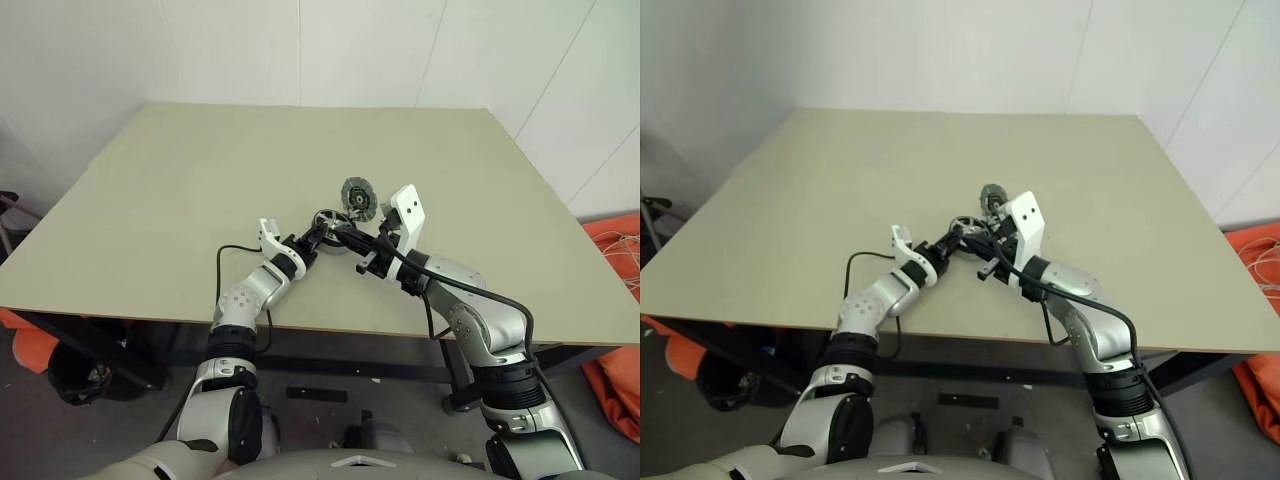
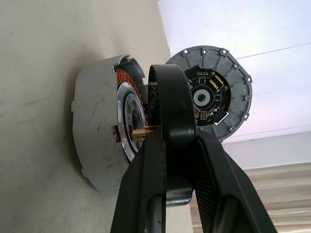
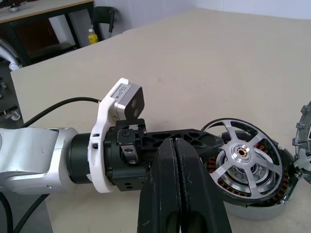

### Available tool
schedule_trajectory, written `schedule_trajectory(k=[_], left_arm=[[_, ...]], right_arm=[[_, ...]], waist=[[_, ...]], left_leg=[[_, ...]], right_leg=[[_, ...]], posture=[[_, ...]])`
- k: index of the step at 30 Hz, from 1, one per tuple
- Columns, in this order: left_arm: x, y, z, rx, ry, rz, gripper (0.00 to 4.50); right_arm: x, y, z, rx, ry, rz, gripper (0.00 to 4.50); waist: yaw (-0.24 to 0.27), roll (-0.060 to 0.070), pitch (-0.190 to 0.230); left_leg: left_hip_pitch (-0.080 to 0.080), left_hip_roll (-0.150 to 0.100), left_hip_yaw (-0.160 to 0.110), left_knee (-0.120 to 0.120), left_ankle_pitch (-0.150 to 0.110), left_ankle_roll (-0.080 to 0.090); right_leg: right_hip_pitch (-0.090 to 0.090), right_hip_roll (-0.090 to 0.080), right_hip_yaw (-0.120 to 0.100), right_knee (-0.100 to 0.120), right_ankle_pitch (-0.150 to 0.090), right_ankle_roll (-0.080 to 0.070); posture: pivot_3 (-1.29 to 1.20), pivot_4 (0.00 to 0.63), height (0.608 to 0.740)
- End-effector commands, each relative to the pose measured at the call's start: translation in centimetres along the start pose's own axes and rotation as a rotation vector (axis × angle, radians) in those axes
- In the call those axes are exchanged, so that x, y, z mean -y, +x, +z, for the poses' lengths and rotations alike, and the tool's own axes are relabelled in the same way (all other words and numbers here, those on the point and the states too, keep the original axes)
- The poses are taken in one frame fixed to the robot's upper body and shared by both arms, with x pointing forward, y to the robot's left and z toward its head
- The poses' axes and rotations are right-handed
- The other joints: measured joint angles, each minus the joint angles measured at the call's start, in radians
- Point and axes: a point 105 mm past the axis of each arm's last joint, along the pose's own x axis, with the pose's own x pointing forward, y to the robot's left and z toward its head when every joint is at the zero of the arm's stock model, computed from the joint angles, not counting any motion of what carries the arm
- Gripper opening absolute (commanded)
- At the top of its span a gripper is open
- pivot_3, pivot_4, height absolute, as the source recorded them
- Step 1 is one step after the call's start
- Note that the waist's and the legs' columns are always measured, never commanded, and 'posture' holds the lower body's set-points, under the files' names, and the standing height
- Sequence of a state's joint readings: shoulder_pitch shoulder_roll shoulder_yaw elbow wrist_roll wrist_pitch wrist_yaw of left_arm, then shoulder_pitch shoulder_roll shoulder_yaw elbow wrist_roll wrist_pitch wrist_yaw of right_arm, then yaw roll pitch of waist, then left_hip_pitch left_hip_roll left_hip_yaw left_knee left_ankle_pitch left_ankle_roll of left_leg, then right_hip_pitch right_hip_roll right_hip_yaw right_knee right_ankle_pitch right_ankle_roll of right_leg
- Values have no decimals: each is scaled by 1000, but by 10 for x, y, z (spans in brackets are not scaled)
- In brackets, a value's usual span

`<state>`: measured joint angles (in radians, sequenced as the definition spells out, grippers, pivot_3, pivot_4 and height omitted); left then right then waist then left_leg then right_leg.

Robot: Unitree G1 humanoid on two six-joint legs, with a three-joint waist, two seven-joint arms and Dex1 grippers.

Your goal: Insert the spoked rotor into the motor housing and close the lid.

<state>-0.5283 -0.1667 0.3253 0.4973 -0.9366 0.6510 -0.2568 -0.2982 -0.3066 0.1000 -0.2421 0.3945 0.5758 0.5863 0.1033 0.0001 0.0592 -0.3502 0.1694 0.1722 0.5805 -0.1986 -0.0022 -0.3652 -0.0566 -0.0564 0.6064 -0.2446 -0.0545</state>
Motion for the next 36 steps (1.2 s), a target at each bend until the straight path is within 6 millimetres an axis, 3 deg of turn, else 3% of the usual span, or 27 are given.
schedule_trajectory(k=[1,9,13,23,36], left_arm=[[13,4,4,10,22,-47,1377],[18,5,5,7,34,-67,3925],[22,5,5,14,48,-85,3925],[38,0,20,84,60,-145,3925],[32,-9,20,70,66,-91,3925]], right_arm=[[-4,-1,16,51,-30,16,0],[-4,0,16,49,-32,17,0],[-3,0,16,48,-33,18,0],[-4,0,16,48,-31,19,0],[-3,3,17,51,-34,23,0]], waist=[[0,0,0],[1,0,0],[-1,0,0],[0,0,0],[-1,0,1]], left_leg=[[0,0,0,0,0,0],[2,0,0,0,-2,3],[3,0,0,0,-1,2],[-1,0,0,0,-1,2],[-1,0,1,0,-1,3]], right_leg=[[0,0,0,0,0,0],[2,0,0,0,0,0],[3,0,0,0,-2,5],[-1,0,0,-1,0,0],[-1,0,0,-1,0,-1]], posture=[[0,0,740],[0,0,740],[0,0,740],[0,0,740],[0,0,740]])
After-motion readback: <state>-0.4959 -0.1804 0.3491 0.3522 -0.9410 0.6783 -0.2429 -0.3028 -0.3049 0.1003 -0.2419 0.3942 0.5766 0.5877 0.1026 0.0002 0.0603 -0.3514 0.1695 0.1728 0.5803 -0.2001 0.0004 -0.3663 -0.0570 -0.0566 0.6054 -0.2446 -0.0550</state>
